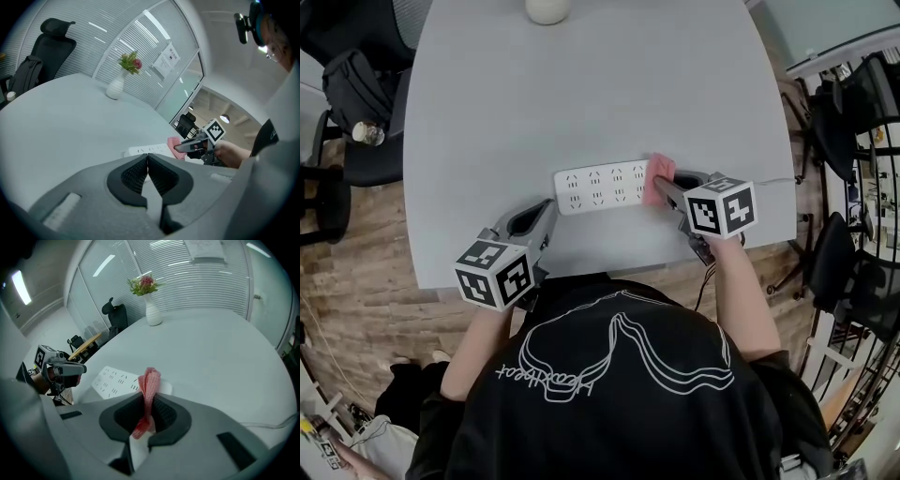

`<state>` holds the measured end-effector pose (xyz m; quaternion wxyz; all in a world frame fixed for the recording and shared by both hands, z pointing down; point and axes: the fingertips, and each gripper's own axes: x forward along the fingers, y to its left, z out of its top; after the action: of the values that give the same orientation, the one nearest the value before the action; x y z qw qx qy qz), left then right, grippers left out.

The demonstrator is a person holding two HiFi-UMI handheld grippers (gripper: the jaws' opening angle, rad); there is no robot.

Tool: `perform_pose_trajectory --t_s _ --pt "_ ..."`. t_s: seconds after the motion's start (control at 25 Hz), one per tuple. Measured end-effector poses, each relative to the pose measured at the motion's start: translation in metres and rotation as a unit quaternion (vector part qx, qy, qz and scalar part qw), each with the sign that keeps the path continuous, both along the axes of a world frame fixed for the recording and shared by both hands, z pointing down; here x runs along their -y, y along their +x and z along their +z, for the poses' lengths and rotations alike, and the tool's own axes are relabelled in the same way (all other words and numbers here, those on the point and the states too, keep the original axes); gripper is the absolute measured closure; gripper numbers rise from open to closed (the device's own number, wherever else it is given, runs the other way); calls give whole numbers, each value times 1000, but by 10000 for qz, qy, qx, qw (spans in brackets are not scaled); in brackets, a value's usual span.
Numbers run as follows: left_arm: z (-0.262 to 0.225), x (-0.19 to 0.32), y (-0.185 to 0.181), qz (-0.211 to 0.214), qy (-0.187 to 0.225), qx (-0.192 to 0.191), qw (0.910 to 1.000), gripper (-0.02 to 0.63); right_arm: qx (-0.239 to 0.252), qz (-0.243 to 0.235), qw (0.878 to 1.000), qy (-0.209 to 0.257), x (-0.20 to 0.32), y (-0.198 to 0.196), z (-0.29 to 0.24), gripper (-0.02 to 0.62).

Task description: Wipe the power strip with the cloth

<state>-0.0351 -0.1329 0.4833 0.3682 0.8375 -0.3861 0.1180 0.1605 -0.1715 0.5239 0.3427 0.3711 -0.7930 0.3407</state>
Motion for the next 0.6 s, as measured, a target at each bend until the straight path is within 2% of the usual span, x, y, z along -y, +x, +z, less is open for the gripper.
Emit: perform_pose_trajectory --t_s 0.6 --pt "-3 -4 5 37 -9 -11 10000 592 15 354 9994 -62 -2 32 0 546"
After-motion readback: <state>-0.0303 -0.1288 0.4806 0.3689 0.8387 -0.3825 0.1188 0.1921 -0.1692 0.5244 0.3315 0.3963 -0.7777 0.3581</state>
